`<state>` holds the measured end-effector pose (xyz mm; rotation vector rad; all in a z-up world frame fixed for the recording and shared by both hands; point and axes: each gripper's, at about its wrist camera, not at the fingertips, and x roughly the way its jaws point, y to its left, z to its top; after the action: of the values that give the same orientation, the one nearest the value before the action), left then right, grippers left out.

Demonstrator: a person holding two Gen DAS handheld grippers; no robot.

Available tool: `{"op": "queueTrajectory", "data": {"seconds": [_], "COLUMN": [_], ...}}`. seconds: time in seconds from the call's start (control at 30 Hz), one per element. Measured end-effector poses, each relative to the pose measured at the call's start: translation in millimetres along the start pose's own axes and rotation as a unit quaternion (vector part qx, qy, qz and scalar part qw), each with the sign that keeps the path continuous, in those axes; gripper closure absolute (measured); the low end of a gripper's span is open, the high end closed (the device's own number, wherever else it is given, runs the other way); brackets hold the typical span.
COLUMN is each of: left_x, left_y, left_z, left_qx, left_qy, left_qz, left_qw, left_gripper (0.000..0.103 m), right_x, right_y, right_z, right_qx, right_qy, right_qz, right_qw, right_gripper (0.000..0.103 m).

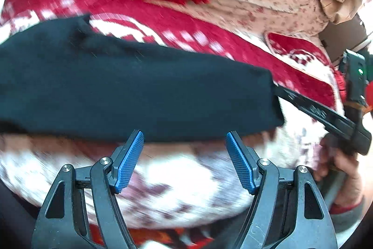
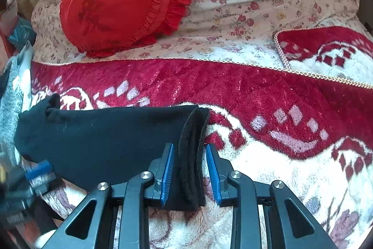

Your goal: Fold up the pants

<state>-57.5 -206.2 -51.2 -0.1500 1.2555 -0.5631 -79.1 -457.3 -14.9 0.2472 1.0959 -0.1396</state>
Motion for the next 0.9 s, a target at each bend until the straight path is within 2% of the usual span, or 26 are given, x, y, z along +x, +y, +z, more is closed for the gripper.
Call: {"op": "queueTrajectory", "data": {"seconds": [0.1, 0.27, 0.4, 0.47, 0.57, 0.6, 0.77, 0.83, 0.87, 0.9], "left_x": [15, 34, 45, 50, 54, 55, 65, 64, 65, 67], "left_y": [-9, -26, -34, -33, -33, -32, -29, -29, -29, -26], "left_z": [-6, -6, -1, 0, 3, 5, 16, 18, 20, 21], "left_qx": [-0.045, -0.111, -0.151, -0.186, -0.229, -0.237, -0.260, -0.245, -0.229, -0.225], "left_qy": [0.046, 0.080, 0.086, 0.086, 0.086, 0.087, 0.094, 0.093, 0.095, 0.100], "left_qz": [-0.055, -0.102, -0.115, -0.121, -0.132, -0.134, -0.148, -0.148, -0.135, -0.129], "left_qw": [0.9964, 0.9853, 0.9781, 0.9713, 0.9606, 0.9583, 0.9495, 0.9538, 0.9593, 0.9605], "left_gripper": [0.030, 0.030, 0.030, 0.029, 0.019, 0.016, 0.017, 0.035, 0.053, 0.067], "right_x": [5, 13, 17, 20, 24, 25, 33, 34, 36, 38], "right_y": [-5, -13, -19, -23, -31, -34, -42, -41, -36, -33], "right_z": [4, 8, 8, 7, 7, 7, 12, 13, 12, 12], "right_qx": [0.008, 0.013, 0.028, 0.035, 0.042, 0.047, 0.069, 0.067, 0.054, 0.043], "right_qy": [0.005, 0.017, 0.016, 0.018, 0.018, 0.018, 0.006, -0.001, -0.003, -0.002], "right_qz": [0.008, 0.030, 0.049, 0.059, 0.072, 0.078, 0.106, 0.110, 0.111, 0.113], "right_qw": [1.000, 0.999, 0.998, 0.997, 0.996, 0.996, 0.992, 0.992, 0.992, 0.993], "right_gripper": [0.073, 0.072, 0.071, 0.070, 0.068, 0.068, 0.067, 0.067, 0.068, 0.077]}}
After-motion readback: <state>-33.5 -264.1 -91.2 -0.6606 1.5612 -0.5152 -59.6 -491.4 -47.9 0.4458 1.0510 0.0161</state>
